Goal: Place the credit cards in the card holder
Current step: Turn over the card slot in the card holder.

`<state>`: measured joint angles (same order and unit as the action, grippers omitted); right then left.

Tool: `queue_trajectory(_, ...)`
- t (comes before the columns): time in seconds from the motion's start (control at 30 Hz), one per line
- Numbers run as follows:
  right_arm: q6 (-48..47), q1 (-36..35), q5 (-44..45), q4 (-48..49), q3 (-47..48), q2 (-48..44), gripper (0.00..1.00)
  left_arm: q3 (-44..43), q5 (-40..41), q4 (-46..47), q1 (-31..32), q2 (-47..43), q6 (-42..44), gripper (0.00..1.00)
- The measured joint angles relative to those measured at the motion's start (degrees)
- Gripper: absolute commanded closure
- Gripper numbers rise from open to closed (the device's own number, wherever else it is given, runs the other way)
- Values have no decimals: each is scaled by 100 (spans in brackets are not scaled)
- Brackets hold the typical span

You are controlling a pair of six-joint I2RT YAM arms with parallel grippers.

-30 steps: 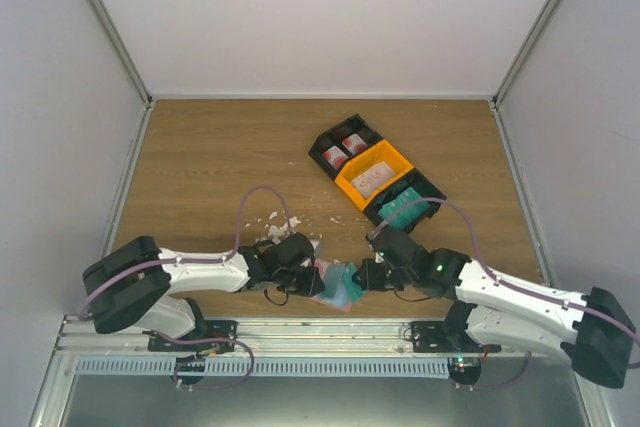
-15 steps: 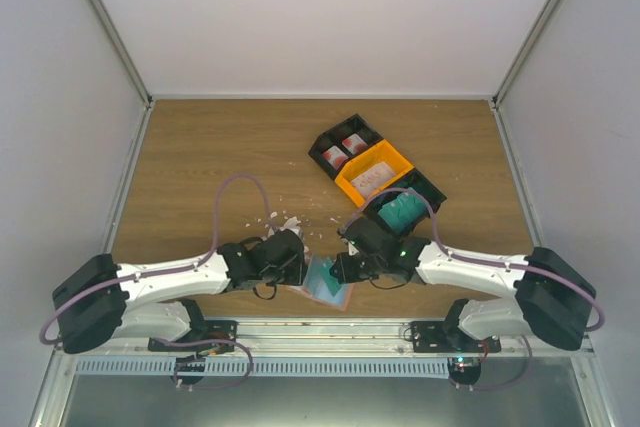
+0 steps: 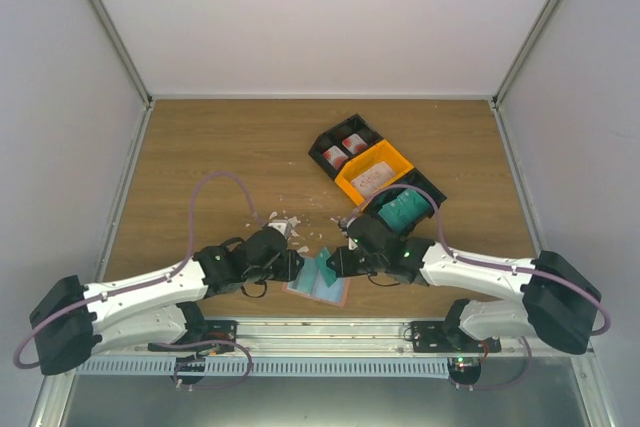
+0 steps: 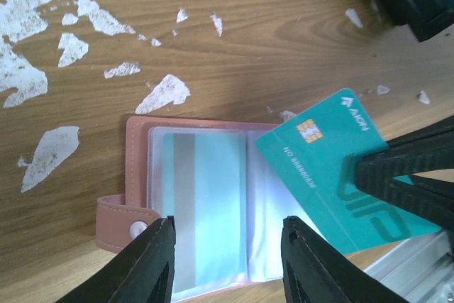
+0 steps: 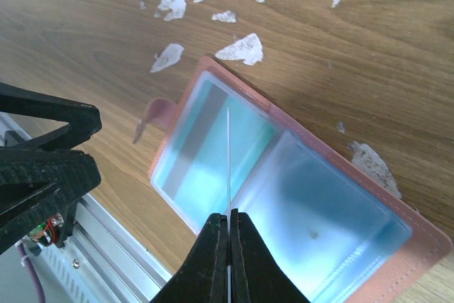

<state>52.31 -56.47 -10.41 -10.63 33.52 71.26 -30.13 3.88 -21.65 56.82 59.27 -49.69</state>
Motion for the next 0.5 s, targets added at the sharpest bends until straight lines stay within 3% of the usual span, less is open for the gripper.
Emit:
queue_trajectory(0.23,46,0,-81,315,2,179,100,85,-101,136,-52,-402,85,58)
queue_trajectory(0.4,374,0,199,358,-144,46,99,382,-420,236,-68,-269,85,60)
queue_trajectory(0.5,643,0,367,389,-382,-186,99,461,-566,181,-68,-4,85,56)
